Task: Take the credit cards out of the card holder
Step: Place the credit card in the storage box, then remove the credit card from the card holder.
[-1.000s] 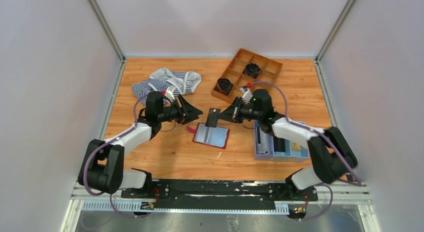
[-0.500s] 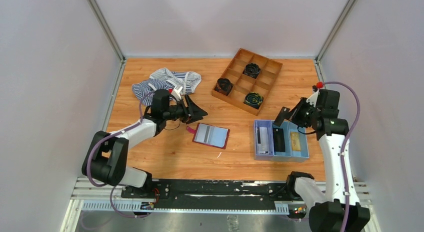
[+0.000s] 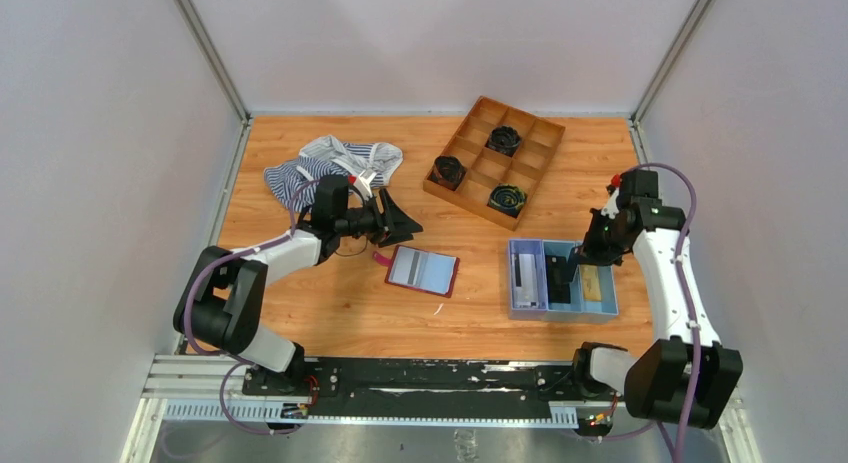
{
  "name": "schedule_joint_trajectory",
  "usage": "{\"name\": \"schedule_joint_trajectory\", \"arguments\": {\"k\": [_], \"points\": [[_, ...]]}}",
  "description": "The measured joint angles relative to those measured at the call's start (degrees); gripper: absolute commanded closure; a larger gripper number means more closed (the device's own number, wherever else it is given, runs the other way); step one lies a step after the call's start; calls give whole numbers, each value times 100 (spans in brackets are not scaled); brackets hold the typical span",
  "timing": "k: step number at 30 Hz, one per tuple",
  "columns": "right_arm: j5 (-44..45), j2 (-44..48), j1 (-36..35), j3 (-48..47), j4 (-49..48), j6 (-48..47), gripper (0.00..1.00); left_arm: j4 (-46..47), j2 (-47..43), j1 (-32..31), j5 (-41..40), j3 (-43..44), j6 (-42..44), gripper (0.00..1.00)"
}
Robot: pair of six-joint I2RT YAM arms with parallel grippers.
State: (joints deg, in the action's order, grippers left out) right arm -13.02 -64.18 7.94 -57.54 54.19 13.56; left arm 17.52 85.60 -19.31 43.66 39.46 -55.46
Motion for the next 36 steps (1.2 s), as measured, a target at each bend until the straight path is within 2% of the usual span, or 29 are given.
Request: {"name": "schedule_joint_trajectory", "arguments": {"k": [9,14,18,25,27,31,36], "points": [[-197,-592,-479,223,-494,195,99,-2,68,0,11,0,-2,43],[-24,-1016,-608,442,-769,313,63,-2,168,0,9,-11,-2,43],[365,-927,-608,483,-822,387,55,-4,184,0,11,-37,-2,43],[452,37,-831,-7,-828,476,55,-2,190,0,0,-48,-4,43],[426,133,-1342,-170,-1029,619,54,-2,192,0,-35,-83,-7,43],[170,-254,-2916,-221,-1805,997,53,0,321,24,-70,-101,-59,43],[-144,-1690,-4446,-221,-2990,1602,53,-411,389,188,-380,-155,96,43]]}}
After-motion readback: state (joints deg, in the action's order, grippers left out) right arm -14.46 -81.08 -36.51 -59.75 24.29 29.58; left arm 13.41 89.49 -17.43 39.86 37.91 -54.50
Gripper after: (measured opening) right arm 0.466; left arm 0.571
